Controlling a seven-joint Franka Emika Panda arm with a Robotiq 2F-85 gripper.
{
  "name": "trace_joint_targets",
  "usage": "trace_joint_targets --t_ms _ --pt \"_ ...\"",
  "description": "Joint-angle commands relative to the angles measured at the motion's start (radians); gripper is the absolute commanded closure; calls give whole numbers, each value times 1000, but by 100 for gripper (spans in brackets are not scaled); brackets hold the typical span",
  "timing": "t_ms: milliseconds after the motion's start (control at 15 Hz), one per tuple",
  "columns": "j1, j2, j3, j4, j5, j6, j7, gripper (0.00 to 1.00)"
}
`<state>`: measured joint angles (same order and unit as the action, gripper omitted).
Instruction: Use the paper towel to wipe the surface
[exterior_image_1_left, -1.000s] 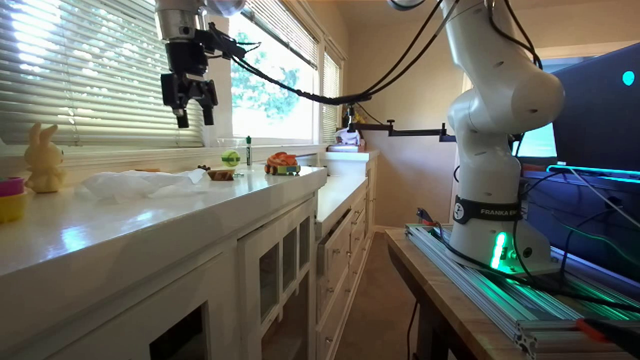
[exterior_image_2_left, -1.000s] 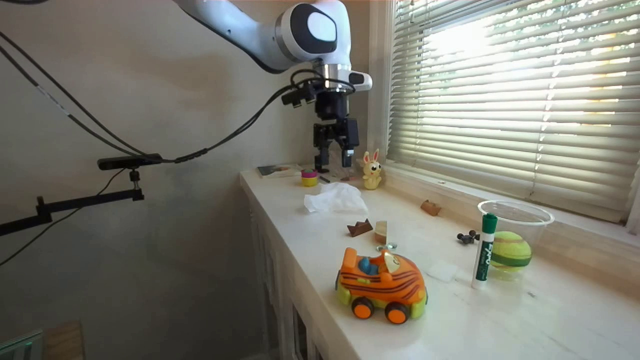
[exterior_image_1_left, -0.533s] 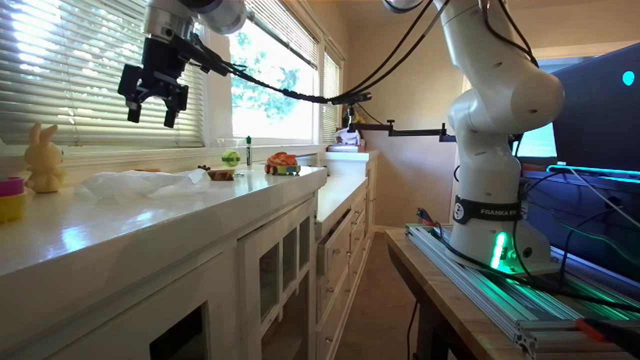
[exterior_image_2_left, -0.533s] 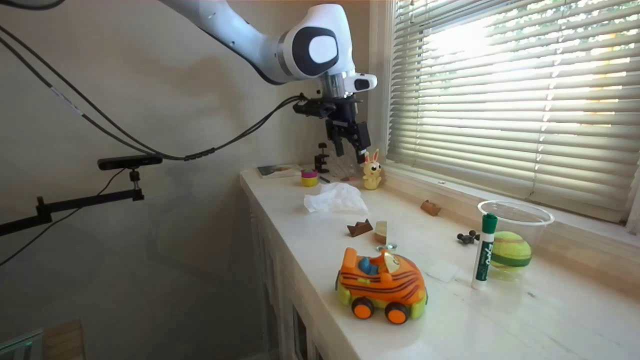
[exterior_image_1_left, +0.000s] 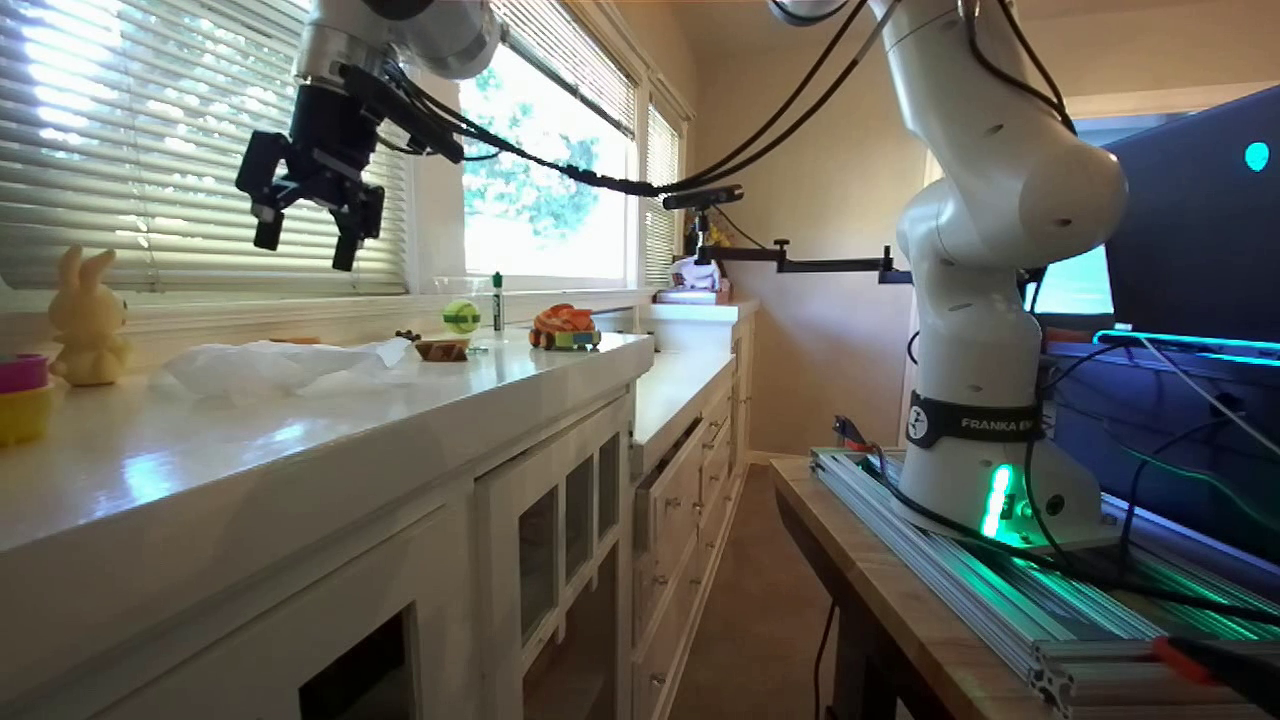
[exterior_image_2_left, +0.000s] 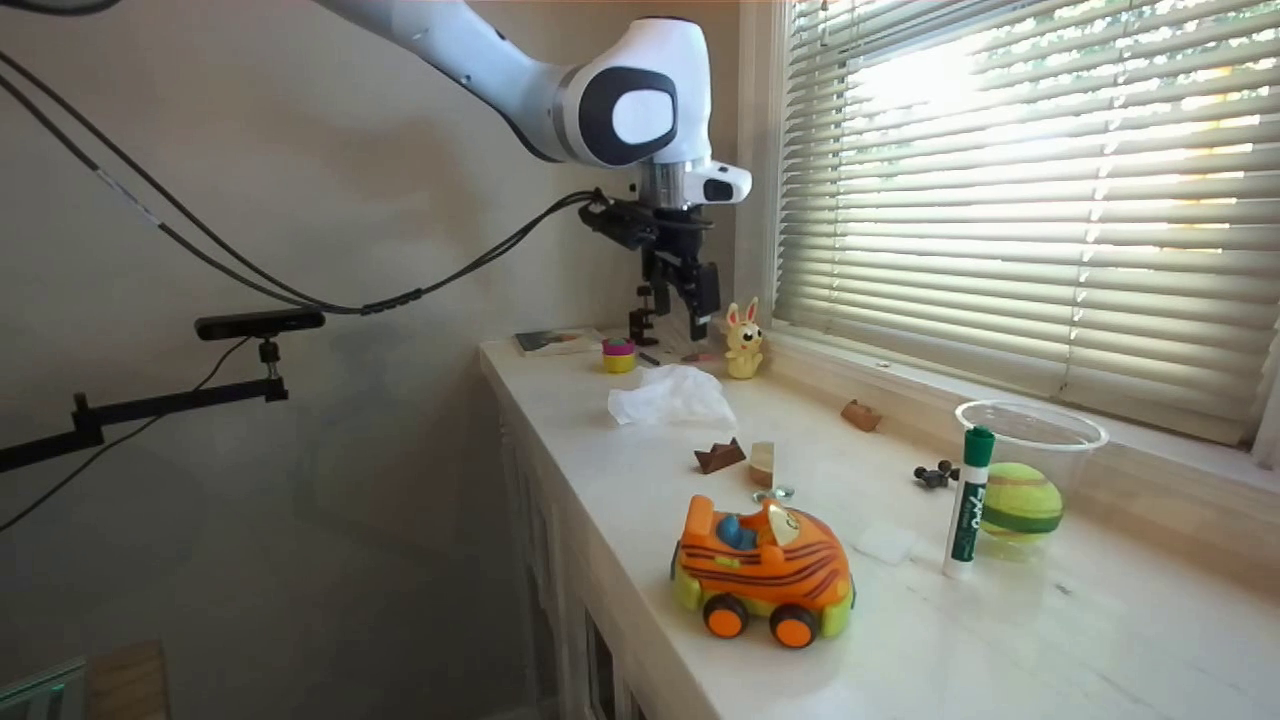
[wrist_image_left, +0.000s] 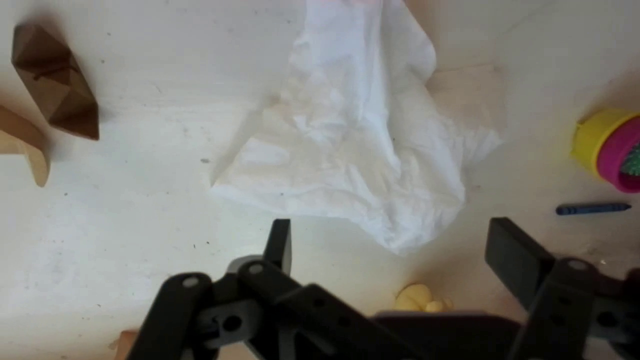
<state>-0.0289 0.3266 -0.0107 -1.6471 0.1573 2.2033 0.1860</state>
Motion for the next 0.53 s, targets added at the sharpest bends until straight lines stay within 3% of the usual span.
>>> trace_joint_targets --t_ms 0,467 --pt "2 -37 -10 4 0 -118 27 0" --pt "11 -21 -28 65 -37 -293 76 0"
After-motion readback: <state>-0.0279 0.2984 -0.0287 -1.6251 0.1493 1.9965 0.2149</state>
